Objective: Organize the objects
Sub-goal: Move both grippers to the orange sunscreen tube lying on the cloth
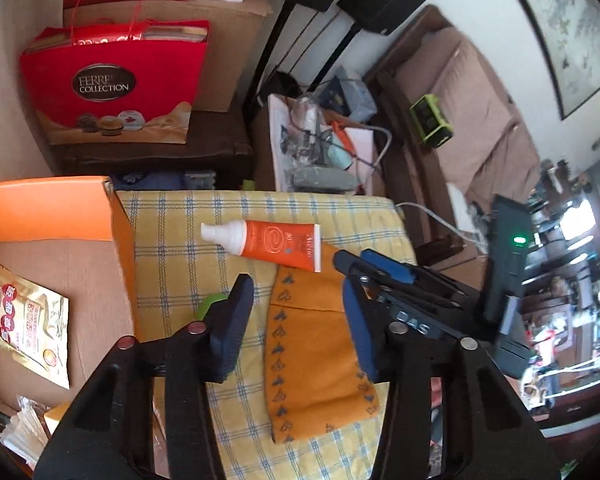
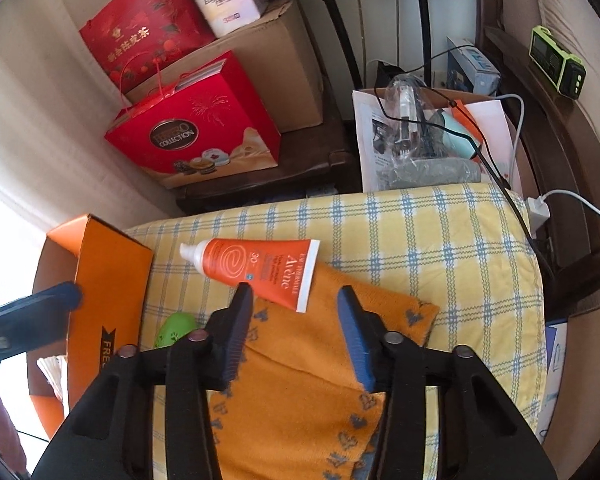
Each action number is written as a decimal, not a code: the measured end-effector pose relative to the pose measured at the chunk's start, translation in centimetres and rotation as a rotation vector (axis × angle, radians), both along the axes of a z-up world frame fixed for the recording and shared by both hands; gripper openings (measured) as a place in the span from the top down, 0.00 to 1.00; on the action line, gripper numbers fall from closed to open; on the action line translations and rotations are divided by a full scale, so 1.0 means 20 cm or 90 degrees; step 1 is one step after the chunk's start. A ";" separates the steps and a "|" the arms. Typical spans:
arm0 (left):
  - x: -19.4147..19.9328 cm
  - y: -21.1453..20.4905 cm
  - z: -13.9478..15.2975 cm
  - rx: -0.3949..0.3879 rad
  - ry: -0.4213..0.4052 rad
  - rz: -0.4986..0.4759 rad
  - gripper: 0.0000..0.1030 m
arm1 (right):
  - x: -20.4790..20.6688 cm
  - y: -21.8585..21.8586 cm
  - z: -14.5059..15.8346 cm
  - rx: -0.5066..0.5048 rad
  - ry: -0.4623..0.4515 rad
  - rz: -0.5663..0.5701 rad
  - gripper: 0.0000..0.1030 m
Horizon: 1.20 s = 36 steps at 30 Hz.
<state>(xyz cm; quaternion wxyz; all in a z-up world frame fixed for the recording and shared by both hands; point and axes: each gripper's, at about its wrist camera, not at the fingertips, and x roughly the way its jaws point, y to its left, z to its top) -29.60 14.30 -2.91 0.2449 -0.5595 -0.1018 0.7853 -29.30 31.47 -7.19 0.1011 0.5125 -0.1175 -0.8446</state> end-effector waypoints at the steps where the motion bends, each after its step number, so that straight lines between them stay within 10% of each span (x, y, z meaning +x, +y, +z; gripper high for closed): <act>1: -0.03 0.03 -0.03 -0.007 -0.006 0.001 0.59 | 0.00 0.01 0.00 -0.004 0.002 -0.001 0.58; 15: -0.34 0.14 -0.33 -0.122 -0.080 0.046 0.42 | -0.08 0.05 -0.09 -0.052 0.004 0.007 0.59; 36: -0.39 0.13 -0.43 -0.094 -0.093 0.054 0.32 | -0.16 0.02 -0.23 -0.116 -0.004 0.002 0.55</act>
